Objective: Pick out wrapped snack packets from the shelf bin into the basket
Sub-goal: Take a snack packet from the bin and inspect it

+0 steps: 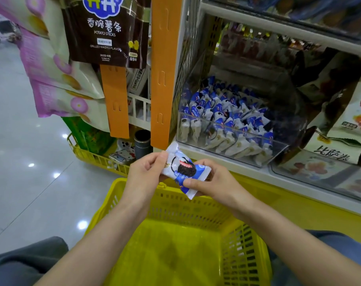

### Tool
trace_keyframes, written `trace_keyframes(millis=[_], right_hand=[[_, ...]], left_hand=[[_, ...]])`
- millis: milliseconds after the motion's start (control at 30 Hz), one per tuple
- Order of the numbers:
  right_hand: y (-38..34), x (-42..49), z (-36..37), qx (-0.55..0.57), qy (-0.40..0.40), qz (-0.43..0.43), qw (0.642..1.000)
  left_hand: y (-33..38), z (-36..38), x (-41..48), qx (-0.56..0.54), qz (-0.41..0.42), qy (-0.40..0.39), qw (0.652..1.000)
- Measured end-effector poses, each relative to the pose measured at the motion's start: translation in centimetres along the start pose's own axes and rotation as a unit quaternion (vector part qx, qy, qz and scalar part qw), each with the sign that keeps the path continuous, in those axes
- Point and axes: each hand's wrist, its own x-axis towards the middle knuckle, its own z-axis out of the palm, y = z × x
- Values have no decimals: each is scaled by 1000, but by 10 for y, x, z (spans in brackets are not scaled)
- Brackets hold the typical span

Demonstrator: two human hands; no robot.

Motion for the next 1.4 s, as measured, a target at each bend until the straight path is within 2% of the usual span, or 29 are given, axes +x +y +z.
trace_keyframes(millis=[67,167,233,333,533,733,900,967,1067,1133,1267,1333,1400], right_hand=[[1,0,1,-38,-10,-8,999],[2,2,3,-74,13,-64,995],[4,1,4,-88,40,-105,990],[6,2,4,-119,69,-128,982],[7,4,-3,-3,51,-79,996],[11,3,0,-146,80,-170,971],[13,-3,-2,-329,121,-298,888],[12,-3,-5,-335,142,-300,882],[10,-1,-9,-269,204,-292,895],[8,0,-11,-221,218,-296,903],[13,-3,-6,-260,159,-352,885],[16,-5,-1,-321,132,-382,856],[16,-5,0,-381,109,-415,819]], left_hand=[[2,0,-1,-3,-3,5,1000],[1,-3,1,109,81,21,990],[-1,-3,1,191,133,-12,972],[-4,2,-4,225,146,-51,962],[-4,7,-6,139,91,-49,985],[-2,6,-10,165,104,-80,978],[-1,6,-9,101,39,-102,989],[-4,6,-8,115,53,-85,988],[-9,3,-4,163,64,-5,984],[-8,2,-3,170,33,-9,985],[0,6,-2,3,-146,-86,986],[-3,3,-2,-60,-135,-118,982],[-4,2,-3,-73,-91,-115,987]])
